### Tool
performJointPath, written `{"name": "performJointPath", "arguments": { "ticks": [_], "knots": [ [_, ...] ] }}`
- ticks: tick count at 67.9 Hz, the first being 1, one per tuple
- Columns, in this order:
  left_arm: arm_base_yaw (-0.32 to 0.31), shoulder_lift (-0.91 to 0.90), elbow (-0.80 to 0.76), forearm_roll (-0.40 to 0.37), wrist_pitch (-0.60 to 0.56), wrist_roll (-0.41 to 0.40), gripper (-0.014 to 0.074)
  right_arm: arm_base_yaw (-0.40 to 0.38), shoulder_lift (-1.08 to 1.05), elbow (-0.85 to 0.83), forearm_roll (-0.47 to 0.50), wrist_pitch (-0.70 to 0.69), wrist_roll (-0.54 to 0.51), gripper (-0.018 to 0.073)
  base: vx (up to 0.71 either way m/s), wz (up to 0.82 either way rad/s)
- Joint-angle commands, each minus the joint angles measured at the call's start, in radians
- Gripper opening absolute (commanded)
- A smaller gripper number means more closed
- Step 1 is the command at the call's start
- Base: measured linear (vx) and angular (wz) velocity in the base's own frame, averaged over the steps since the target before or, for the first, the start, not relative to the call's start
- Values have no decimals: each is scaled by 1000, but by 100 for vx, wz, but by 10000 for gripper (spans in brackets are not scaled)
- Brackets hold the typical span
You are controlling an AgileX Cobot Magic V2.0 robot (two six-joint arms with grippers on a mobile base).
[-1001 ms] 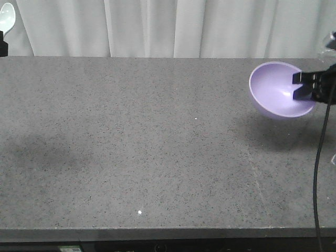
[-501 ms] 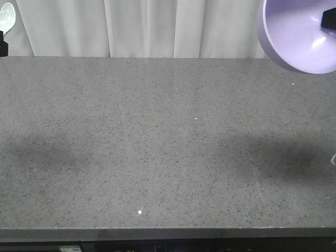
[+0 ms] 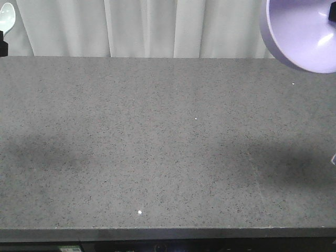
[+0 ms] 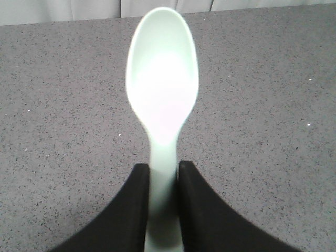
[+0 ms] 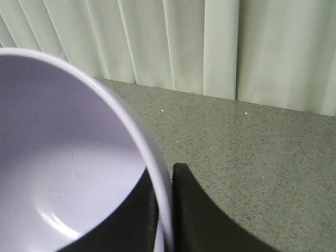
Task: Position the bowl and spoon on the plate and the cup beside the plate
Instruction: 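Lift the lavender bowl up with the right gripper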
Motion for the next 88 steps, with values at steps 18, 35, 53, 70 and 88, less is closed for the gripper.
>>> {"name": "performJointPath", "arguments": {
  "ticks": [18,35,53,70,88],
  "knots": [
    [1,-29,-23,-33,-54,0,-8,-6,-20,-30,51,-46,-6,-3,0,0],
    [1,-29,-23,-33,-54,0,-8,-6,-20,-30,51,-46,-6,-3,0,0],
    [1,-29,-23,-33,-54,0,-8,-6,-20,-30,50,-49,-6,-3,0,0],
    [1,-29,-23,-33,-54,0,-8,-6,-20,-30,50,-49,-6,-3,0,0],
    [1,-29,-23,-33,-54,0,-8,-6,-20,-30,50,-49,-6,-3,0,0]
  ]
}}
